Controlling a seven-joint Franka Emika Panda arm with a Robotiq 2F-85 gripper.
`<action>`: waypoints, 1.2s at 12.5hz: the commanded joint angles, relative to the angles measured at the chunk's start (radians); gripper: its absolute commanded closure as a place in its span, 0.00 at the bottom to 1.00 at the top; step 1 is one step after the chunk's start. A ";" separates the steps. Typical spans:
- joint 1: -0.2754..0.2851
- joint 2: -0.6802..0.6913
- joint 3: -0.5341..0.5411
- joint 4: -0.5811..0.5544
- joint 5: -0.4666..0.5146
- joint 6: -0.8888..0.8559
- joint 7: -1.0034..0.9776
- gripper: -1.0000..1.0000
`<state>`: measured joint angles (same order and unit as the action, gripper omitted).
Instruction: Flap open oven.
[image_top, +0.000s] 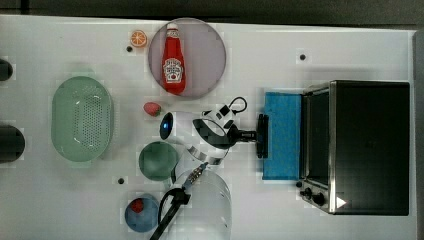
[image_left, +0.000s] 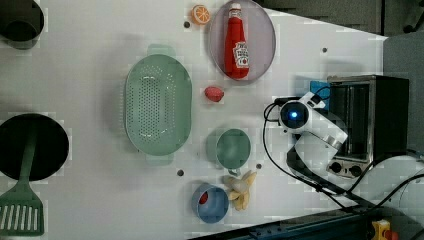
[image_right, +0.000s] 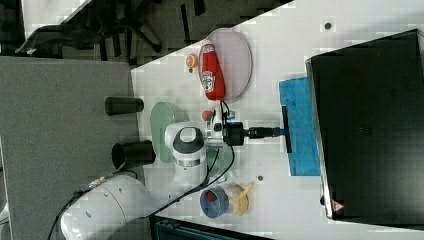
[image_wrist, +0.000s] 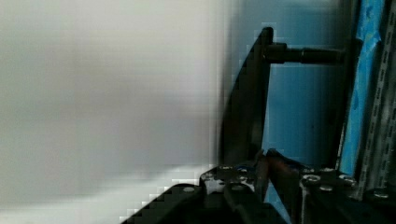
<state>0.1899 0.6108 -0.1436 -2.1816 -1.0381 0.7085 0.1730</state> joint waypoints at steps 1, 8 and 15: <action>-0.003 -0.053 0.009 0.044 0.110 0.102 0.053 0.83; -0.017 -0.361 0.010 0.045 0.877 0.066 0.046 0.83; -0.022 -0.697 -0.055 0.135 0.961 -0.299 0.045 0.83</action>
